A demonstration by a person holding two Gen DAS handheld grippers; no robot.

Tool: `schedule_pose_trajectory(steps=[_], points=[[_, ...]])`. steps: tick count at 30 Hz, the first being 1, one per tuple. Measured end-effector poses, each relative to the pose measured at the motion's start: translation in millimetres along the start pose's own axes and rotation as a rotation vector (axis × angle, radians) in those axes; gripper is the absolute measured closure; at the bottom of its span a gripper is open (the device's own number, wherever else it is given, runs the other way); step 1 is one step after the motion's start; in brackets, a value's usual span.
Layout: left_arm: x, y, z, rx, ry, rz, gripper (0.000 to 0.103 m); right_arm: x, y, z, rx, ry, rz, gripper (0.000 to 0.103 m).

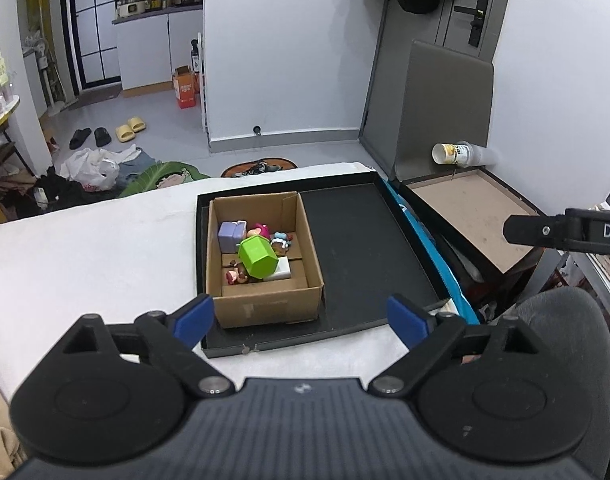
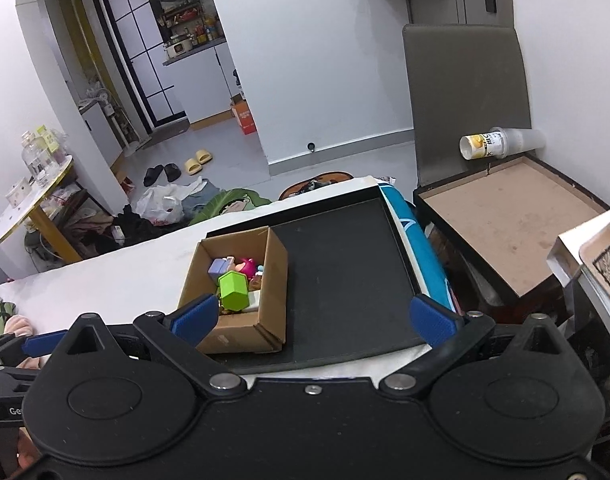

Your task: Organize rigid objects

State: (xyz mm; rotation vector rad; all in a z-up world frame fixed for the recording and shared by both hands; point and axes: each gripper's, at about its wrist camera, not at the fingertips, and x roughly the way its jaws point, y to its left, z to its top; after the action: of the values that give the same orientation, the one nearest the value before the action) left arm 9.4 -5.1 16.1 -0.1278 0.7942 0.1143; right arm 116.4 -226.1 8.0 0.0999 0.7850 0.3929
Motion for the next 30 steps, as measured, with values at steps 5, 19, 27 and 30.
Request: schedule_pose_trajectory(steps=[5, 19, 27, 30], points=[[-7, -2, -8, 0.01, -0.008, 0.003, 0.009, -2, 2, -9, -0.017, 0.007, 0.009, 0.0], [-14, 3, -15, -0.01, -0.023, 0.012, 0.008, -9, 3, -24, -0.045, 0.004, -0.008, 0.0], [-16, 4, -17, -0.016, -0.025, 0.014, 0.008, -10, 2, -25, -0.043, 0.009, -0.014, 0.0], [-17, 3, -17, -0.017, -0.026, 0.008, 0.008, -13, 3, -26, -0.045, 0.005, -0.02, 0.0]])
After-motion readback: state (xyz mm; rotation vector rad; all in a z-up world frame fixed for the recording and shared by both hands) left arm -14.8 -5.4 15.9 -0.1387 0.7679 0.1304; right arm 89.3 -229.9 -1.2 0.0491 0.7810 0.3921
